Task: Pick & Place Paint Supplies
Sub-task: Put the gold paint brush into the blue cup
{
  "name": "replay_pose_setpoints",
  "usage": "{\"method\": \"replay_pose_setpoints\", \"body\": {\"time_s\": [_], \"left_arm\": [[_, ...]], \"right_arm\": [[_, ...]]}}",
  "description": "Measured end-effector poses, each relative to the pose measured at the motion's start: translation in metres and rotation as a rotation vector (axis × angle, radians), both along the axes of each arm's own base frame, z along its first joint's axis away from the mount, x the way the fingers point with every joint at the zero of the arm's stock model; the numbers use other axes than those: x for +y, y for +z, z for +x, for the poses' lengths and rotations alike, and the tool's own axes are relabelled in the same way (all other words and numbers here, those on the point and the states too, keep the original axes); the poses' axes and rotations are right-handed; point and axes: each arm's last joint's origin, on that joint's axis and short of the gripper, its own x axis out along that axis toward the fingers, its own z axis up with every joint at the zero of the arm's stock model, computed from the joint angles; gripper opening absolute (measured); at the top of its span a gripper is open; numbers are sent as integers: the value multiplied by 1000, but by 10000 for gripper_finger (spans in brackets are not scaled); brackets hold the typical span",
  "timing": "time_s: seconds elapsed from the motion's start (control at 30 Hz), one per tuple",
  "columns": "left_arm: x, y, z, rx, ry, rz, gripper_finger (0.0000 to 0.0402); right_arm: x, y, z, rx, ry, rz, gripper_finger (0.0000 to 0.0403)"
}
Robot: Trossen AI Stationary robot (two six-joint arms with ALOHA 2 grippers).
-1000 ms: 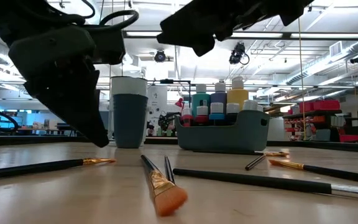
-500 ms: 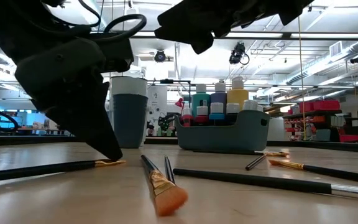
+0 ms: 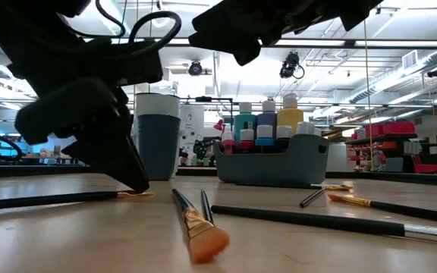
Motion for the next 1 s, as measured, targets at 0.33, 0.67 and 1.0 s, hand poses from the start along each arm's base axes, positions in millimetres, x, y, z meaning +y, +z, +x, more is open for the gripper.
{"method": "replay_pose_setpoints", "body": {"time_s": [0.33, 0.67, 1.0], "left_arm": [[6, 18, 1, -70, 54, -45, 128], [4, -5, 5, -37, 111, -91, 128], [10, -6, 5, -24, 171, -101, 89]], "right_arm": [[0, 0, 0, -4, 0, 1, 186], [0, 0, 0, -4, 0, 1, 186], [0, 1, 0, -6, 0, 1, 186]]}}
